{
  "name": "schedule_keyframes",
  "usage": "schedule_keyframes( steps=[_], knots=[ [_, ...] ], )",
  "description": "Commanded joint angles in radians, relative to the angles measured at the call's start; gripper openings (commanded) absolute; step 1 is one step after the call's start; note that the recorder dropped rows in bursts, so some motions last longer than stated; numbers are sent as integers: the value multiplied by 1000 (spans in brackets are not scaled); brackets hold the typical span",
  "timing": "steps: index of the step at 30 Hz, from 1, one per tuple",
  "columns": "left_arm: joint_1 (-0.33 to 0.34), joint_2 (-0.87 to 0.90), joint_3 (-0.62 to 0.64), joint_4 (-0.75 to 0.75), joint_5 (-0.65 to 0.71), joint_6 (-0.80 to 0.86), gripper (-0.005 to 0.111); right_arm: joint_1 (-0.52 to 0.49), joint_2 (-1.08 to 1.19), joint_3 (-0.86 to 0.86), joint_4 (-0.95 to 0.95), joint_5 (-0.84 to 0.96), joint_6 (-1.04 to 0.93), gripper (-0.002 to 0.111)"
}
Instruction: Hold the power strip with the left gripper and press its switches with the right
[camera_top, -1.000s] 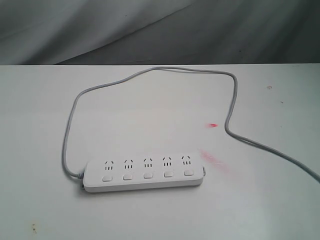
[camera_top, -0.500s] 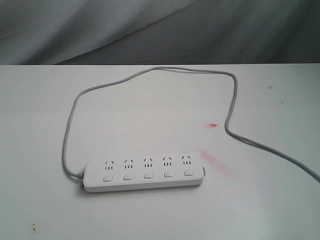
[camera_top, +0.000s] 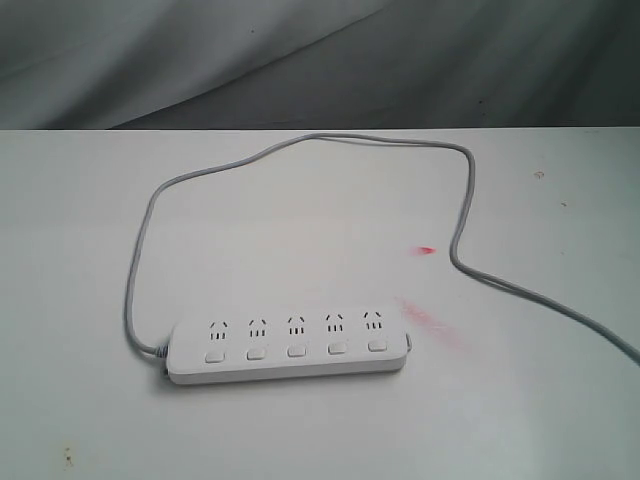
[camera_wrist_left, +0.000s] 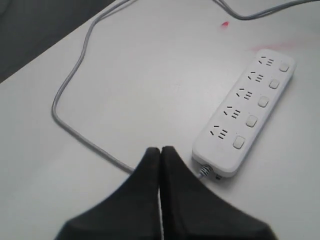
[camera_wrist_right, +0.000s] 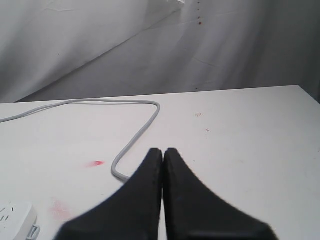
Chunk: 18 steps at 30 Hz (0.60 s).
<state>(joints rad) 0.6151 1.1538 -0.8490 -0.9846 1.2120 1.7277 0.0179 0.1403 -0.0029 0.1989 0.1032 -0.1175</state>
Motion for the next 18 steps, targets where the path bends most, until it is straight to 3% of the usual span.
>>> schedule_keyframes(
  steps=[1, 7, 11, 16, 18],
  knots=[
    [3, 0, 7, -6, 9, 9, 0, -6, -4, 3, -5, -8, -1, 0],
    [3, 0, 7, -9, 9, 9, 0, -6, -4, 3, -5, -8, -1, 0],
    [3, 0, 7, -88, 9, 2, 0, -6, -4, 3, -5, -8, -1, 0],
    [-33, 17, 25, -37, 9, 341, 0, -6, -4, 3, -5, -8, -1, 0],
    [-72, 52, 23, 30, 9, 366, 0, -6, -4, 3, -5, -8, -1, 0]
  ],
)
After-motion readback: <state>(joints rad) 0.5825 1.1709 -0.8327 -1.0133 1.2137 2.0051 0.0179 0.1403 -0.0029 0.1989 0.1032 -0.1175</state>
